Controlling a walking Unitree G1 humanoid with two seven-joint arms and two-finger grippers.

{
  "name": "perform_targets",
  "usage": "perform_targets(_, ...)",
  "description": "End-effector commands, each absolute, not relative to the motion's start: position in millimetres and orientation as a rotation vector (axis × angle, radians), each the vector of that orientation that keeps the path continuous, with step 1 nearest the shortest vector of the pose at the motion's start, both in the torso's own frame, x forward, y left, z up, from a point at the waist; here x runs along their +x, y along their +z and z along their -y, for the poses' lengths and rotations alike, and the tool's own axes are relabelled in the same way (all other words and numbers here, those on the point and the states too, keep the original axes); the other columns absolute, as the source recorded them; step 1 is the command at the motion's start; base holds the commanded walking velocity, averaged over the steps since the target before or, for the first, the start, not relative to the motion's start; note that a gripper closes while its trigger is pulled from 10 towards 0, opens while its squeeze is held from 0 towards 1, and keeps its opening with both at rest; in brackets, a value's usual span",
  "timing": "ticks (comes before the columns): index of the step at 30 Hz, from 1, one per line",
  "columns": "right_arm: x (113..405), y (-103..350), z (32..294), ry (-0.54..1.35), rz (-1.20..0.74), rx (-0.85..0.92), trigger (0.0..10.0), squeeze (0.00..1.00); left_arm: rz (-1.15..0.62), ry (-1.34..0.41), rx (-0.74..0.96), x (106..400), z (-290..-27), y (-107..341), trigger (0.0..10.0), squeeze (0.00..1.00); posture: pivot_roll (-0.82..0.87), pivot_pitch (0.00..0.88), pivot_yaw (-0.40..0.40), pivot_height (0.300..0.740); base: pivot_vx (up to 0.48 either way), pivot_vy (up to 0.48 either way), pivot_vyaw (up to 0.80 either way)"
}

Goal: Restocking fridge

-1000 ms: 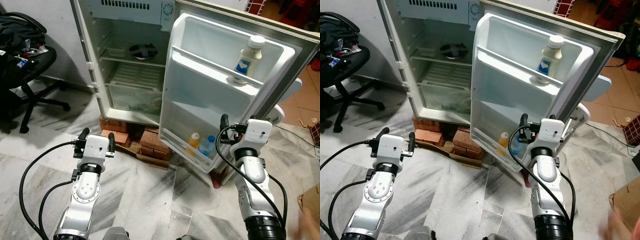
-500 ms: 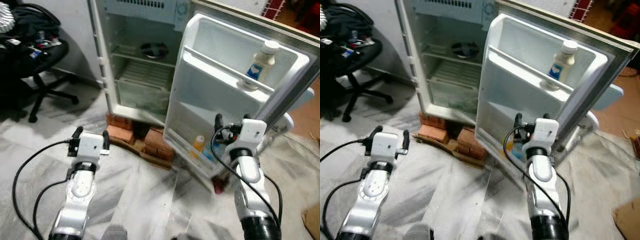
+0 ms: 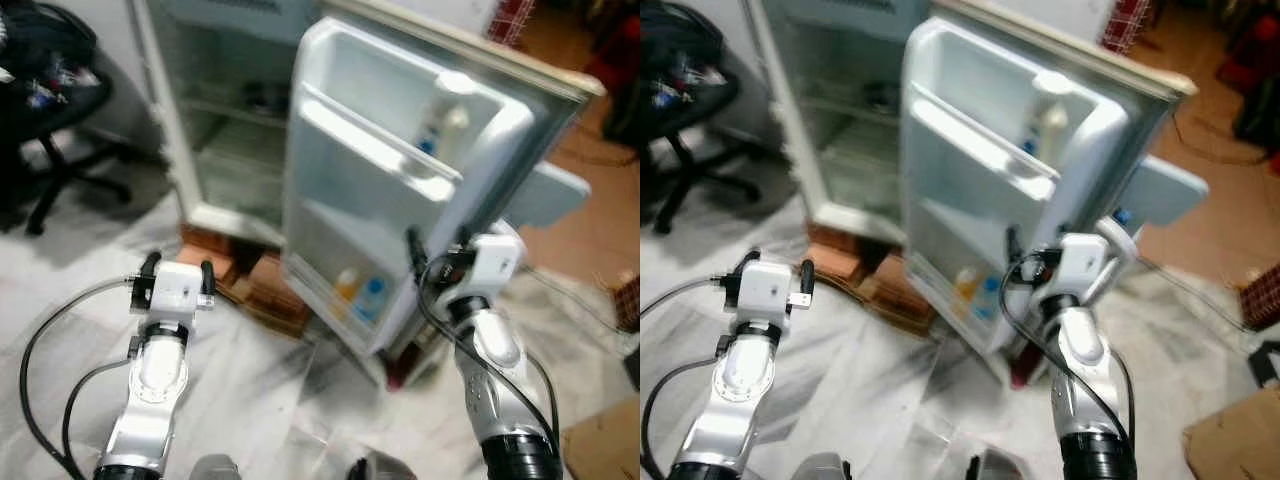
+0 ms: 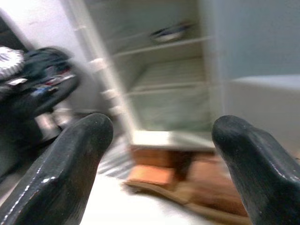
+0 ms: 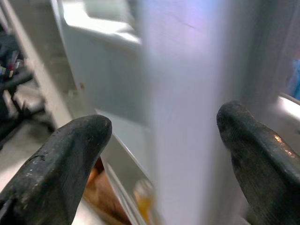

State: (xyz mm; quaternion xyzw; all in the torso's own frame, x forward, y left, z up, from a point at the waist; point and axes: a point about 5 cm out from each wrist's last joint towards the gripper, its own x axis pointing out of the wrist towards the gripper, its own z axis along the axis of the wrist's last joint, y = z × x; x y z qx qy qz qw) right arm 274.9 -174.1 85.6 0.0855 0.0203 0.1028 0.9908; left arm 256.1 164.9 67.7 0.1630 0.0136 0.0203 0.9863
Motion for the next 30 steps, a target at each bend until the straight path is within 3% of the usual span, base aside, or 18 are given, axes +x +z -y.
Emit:
perform_targets(1,276,87,167,0.278,-0.041,0.18,10.0,0.0,-0.028,0.048,0.34,257,-171,69,10.0,0.0,0.11,0.025,-0.066,0.74,0.0,-0.48,0.0)
perform_targets(6,283,84,172,0.239,-0.056,0.162,10.0,0.0,-0.034,0.06,0.354,257,-173,69,10.0,0.0,0.11,0.026,-0.066,0.74,0.0,-0.48,0.0)
perform_targets(10,298,93,173,0.223,-0.015,0.109,10.0,0.0,-0.054,0.096,0.356,253,-179,67,10.0,0.0,0.13,0.032,-0.067,0.74,0.0,0.0,0.0)
perform_targets(20,343,131,161,0.119,0.102,0.057,10.0,0.0,-0.163,0.239,0.29,242,-206,56,10.0,0.0,0.15,0.033,-0.075,0.74,0.0,0.0,0.79)
perform_targets(30,379,163,149,-0.054,0.119,0.054,10.0,0.0,-0.177,0.244,0.293,245,-206,57,10.0,0.0,0.19,0.017,-0.083,0.74,0.0,0.0,0.0)
